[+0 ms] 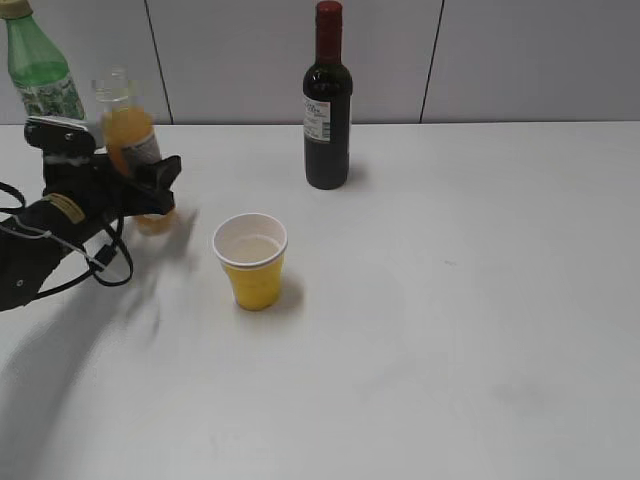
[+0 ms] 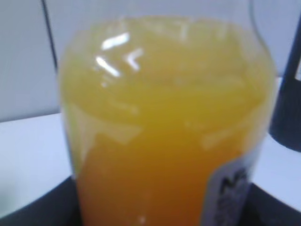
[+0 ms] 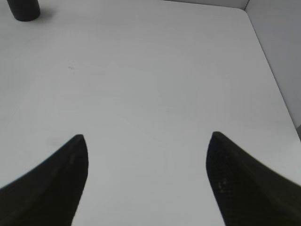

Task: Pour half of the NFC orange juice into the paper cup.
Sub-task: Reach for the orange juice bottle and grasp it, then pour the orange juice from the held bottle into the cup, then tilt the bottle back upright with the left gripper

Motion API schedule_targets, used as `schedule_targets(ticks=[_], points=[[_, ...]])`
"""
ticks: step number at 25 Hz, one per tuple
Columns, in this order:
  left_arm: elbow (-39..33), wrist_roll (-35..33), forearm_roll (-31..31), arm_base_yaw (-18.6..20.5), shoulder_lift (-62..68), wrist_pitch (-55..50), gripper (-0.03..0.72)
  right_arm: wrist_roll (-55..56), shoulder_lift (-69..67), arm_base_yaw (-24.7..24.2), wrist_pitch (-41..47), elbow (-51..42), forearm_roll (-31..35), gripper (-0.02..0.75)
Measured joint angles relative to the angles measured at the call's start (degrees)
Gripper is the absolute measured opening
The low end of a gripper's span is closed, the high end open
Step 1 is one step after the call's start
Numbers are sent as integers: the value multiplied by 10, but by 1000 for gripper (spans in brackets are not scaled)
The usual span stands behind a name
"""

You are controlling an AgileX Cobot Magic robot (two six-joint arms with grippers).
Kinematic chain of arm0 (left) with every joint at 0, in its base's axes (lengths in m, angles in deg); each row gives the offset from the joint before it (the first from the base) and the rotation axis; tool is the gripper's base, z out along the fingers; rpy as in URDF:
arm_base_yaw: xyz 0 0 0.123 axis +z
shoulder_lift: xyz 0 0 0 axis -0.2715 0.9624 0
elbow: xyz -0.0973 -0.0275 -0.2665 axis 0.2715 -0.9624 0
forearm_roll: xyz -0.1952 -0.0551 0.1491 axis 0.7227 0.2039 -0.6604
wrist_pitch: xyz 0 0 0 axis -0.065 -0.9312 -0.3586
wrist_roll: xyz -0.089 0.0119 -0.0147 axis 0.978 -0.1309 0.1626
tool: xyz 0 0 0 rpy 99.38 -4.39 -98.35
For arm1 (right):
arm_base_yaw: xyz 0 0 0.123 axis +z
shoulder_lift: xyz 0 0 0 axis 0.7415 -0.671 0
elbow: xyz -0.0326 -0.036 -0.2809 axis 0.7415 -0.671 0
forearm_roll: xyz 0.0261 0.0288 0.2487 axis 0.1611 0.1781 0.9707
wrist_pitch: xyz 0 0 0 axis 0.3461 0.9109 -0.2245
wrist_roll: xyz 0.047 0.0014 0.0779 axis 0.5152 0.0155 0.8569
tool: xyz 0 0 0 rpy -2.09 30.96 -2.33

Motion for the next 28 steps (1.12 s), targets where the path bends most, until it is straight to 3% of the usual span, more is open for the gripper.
schedule_targets(ticks=[3, 12, 20, 28], points=[[-49, -30, 56, 0, -40, 16, 465, 0, 0, 0, 0, 0, 0, 593], [-193, -93, 144, -20, -148, 22, 465, 0, 0, 0, -1, 0, 0, 593], [-266, -163, 236, -113, -196, 23, 465, 0, 0, 0, -1, 0, 0, 593], [-288, -175, 344, -185, -200, 22, 465, 0, 0, 0, -1, 0, 0, 593]])
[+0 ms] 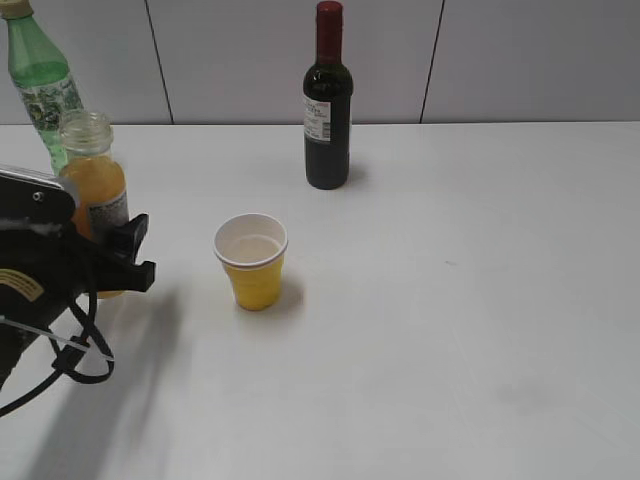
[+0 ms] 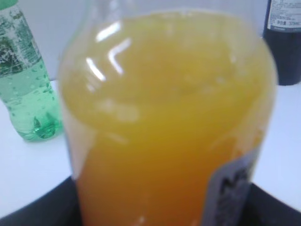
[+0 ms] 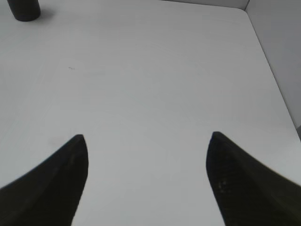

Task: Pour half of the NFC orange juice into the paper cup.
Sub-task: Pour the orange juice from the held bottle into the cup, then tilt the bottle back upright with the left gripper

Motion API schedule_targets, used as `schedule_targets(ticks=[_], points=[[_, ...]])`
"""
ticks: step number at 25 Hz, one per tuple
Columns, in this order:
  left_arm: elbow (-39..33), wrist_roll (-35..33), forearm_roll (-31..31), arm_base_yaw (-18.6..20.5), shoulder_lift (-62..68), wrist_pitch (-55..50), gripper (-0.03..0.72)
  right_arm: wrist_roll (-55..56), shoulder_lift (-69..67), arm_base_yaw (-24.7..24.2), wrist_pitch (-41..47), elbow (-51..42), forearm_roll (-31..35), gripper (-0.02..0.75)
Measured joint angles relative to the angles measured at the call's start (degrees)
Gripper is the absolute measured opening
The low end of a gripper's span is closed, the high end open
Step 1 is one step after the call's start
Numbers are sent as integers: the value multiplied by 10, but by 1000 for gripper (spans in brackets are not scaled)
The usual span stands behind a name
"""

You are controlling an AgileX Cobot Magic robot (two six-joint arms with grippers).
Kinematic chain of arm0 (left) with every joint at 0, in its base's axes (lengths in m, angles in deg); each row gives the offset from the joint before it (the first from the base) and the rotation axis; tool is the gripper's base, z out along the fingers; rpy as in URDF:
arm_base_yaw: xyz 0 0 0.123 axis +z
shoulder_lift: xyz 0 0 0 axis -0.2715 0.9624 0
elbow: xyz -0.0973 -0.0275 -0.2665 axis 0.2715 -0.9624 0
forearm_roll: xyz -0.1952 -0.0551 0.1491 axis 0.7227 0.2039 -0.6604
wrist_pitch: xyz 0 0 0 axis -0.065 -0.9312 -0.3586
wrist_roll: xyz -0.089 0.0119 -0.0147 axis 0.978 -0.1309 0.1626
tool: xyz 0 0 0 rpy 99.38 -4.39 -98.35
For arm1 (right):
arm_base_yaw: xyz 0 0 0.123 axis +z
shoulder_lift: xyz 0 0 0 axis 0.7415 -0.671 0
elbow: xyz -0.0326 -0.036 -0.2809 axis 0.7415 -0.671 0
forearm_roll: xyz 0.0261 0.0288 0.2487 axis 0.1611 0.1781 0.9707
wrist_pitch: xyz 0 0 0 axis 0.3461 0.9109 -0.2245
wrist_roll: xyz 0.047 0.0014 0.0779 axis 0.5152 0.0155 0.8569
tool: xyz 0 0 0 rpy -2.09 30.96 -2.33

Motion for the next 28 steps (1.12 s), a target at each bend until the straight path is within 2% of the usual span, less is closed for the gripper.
schedule_targets(ticks=[4, 10, 16, 24, 28], points=[[0, -3, 36, -31, -1, 0, 465, 0, 0, 0, 0, 0, 0, 593], [0, -3, 52, -37, -1, 0, 465, 0, 0, 0, 0, 0, 0, 593], [0, -3, 97, -61, -1, 0, 465, 0, 0, 0, 0, 0, 0, 593], [0, -12, 109, -65, -1, 0, 465, 0, 0, 0, 0, 0, 0, 593], [0, -54, 113, -65, -2, 0, 465, 0, 0, 0, 0, 0, 0, 593]])
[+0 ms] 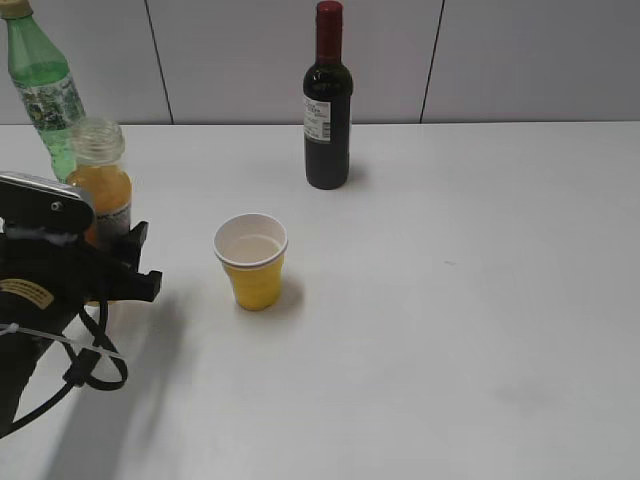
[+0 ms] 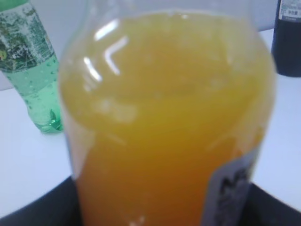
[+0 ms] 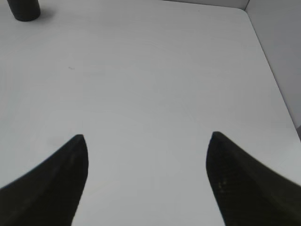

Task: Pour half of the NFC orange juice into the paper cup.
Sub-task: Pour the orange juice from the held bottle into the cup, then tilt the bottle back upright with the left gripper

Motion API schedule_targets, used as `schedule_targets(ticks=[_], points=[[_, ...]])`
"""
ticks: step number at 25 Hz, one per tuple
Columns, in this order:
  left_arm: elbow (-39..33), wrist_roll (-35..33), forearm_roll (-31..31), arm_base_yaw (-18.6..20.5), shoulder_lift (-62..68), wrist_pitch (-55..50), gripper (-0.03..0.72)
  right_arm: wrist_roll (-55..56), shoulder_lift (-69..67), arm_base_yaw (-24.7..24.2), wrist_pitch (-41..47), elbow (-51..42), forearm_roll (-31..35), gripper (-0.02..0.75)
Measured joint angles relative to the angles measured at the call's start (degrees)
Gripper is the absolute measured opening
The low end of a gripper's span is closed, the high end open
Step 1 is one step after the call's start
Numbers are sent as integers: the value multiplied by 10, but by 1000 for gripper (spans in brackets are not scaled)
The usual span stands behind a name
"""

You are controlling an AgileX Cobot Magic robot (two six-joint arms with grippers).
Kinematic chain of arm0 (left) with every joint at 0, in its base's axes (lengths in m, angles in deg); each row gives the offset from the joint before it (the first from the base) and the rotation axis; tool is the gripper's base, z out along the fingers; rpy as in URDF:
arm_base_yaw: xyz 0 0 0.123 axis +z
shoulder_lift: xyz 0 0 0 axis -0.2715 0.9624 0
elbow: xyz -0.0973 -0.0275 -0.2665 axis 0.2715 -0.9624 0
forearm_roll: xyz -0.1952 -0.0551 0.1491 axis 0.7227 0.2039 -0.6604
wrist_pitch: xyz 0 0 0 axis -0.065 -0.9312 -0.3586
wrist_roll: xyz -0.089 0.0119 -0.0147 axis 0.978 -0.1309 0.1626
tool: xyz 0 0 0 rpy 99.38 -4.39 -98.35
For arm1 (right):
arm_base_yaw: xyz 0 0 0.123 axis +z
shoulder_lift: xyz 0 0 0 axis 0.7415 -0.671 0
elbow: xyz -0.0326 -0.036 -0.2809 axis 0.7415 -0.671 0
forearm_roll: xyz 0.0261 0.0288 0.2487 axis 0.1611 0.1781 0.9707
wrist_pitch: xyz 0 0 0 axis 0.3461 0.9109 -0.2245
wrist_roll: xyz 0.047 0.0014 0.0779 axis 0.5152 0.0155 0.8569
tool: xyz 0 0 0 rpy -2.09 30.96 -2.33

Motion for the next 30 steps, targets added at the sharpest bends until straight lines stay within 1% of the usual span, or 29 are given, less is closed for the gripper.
schedule_targets(ticks=[7, 11, 14, 26, 30], points=[[2, -116, -9, 0, 0, 0, 465, 0, 0, 0, 0, 0, 0, 593], [20, -166, -16, 0, 0, 0, 465, 0, 0, 0, 0, 0, 0, 593], [30, -215, -17, 0, 0, 0, 465, 0, 0, 0, 0, 0, 0, 593], [45, -347, -17, 0, 0, 0, 465, 0, 0, 0, 0, 0, 0, 593], [45, -400, -17, 0, 1, 0, 465, 0, 0, 0, 0, 0, 0, 593]])
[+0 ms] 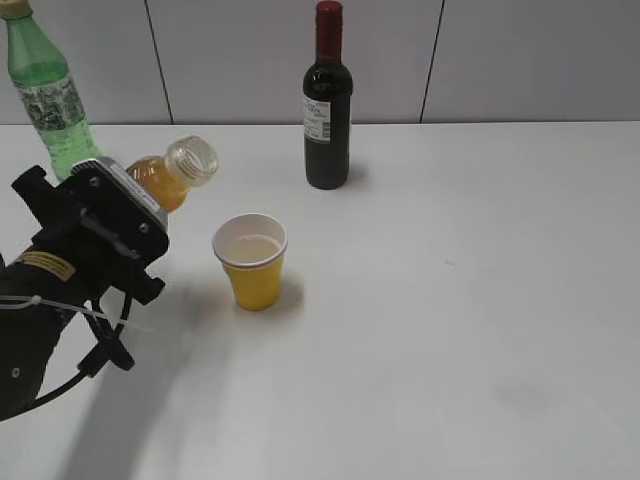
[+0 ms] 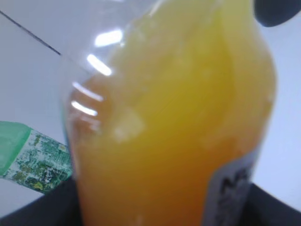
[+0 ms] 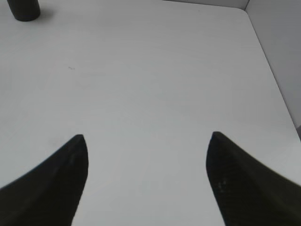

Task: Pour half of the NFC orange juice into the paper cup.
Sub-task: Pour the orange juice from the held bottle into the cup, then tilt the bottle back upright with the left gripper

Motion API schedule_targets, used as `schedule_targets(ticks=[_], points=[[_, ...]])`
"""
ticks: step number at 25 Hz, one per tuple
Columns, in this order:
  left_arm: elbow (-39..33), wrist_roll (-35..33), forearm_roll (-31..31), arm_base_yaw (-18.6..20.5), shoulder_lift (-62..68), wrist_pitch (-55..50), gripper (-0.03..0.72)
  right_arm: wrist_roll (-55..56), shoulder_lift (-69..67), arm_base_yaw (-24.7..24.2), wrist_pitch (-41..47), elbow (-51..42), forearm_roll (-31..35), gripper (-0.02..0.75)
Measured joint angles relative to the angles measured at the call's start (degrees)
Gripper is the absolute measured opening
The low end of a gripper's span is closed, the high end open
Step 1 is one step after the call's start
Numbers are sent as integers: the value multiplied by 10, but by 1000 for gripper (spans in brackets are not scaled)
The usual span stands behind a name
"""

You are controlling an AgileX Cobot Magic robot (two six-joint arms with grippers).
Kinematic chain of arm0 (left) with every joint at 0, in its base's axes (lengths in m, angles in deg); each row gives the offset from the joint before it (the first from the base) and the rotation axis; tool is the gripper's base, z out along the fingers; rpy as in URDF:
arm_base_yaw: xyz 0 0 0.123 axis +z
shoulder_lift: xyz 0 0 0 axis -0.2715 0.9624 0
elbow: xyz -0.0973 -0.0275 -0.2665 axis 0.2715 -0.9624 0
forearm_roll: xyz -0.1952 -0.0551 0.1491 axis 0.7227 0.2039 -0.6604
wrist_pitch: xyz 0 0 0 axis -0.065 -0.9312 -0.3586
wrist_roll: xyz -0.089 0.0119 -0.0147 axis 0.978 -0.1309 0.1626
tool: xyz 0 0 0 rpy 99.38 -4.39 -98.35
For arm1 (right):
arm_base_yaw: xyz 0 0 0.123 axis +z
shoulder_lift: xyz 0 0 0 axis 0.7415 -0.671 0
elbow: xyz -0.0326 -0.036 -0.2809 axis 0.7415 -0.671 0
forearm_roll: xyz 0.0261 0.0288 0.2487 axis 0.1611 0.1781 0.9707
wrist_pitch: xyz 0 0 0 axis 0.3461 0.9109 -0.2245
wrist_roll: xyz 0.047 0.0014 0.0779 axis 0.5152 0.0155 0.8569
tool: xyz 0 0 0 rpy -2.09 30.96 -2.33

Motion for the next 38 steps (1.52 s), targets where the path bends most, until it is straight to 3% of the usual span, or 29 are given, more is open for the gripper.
schedule_targets(ticks=[15, 38], points=[[46, -164, 26, 0, 15, 3, 465, 0, 0, 0, 0, 0, 0, 593], [46, -286, 64, 1, 37, 3, 465, 0, 0, 0, 0, 0, 0, 593]])
